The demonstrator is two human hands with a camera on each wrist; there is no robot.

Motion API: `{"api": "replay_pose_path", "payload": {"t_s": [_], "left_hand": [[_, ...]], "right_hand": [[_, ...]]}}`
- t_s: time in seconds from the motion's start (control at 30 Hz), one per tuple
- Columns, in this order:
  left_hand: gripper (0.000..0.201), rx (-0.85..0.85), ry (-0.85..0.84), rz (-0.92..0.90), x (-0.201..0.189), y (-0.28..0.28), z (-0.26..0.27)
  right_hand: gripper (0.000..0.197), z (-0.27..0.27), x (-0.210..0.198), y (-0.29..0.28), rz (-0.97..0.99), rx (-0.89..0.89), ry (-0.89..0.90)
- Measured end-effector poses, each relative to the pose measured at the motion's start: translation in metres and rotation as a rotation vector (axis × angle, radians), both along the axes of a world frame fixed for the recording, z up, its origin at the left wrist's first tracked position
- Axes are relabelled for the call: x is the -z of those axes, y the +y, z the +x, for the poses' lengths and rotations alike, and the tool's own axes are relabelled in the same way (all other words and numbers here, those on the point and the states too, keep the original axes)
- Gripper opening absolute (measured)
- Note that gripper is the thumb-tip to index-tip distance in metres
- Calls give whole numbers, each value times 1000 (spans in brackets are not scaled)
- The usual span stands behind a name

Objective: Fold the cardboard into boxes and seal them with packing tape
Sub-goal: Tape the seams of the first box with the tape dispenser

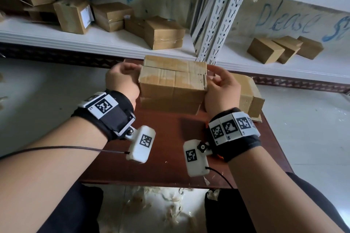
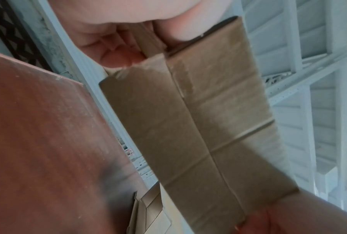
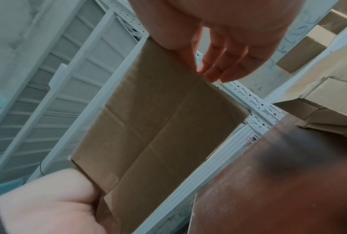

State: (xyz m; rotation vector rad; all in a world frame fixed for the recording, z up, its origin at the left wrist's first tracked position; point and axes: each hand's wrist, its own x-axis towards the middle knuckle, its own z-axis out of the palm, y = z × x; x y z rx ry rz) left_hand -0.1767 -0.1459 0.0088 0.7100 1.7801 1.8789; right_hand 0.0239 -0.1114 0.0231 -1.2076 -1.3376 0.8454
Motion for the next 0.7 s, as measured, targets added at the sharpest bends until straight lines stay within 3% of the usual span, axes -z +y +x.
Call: {"api": "replay_pose_path", "payload": {"t_s": [0.03,0.1,0.17,0.33,0.47,0.57,0.7], "left_hand": [[29,18,8,-23,1,-2,1],[27,41,35,-63,5,-7,5],[15,69,41,-110,8,-12,7],[28,60,-56,-236,13,-15,2],[29,29,14,-317,16,-18,1],[23,85,107,-286,15,-16,6],[30,180,88,-218,16,-16,14]], "right_hand": [[31,2,2,0,-45,0,-24],[37,6,4,1,-135,6,-22],[32,7,5,0,-209,10,-14],[23,-2,5,-7,-258,-56,3],[62,-13,16,-19,-233,-114,-84],[56,-15,19,-19,-227,-90,-59],[47,-16,16,-15,-403,-76,29]]}}
